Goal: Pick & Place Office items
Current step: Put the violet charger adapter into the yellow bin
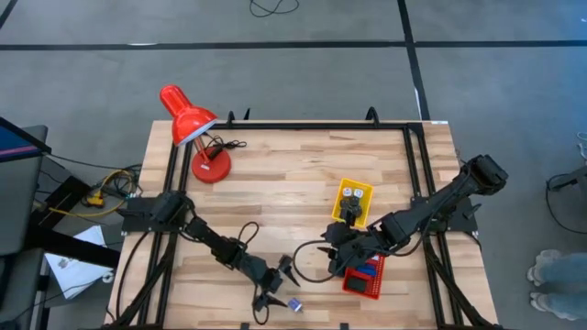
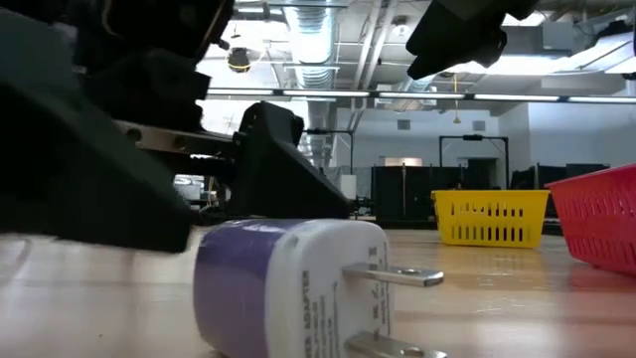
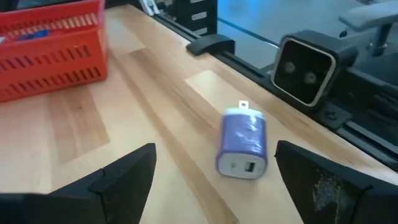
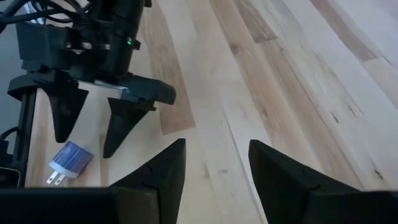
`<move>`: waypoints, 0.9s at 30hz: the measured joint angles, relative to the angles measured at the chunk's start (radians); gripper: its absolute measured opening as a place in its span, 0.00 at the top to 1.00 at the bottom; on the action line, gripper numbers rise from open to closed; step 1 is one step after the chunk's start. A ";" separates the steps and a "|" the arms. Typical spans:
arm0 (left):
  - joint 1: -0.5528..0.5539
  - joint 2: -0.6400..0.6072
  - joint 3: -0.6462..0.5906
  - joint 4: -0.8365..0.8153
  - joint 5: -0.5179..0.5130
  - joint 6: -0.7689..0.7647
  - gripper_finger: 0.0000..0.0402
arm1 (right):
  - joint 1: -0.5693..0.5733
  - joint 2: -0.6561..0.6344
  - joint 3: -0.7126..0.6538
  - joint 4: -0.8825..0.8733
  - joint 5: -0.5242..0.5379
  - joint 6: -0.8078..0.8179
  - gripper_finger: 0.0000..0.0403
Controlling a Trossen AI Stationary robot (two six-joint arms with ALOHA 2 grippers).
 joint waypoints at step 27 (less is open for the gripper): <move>-0.007 0.082 0.061 -0.004 0.052 -0.034 0.32 | 0.001 0.000 0.000 0.016 -0.001 0.000 0.58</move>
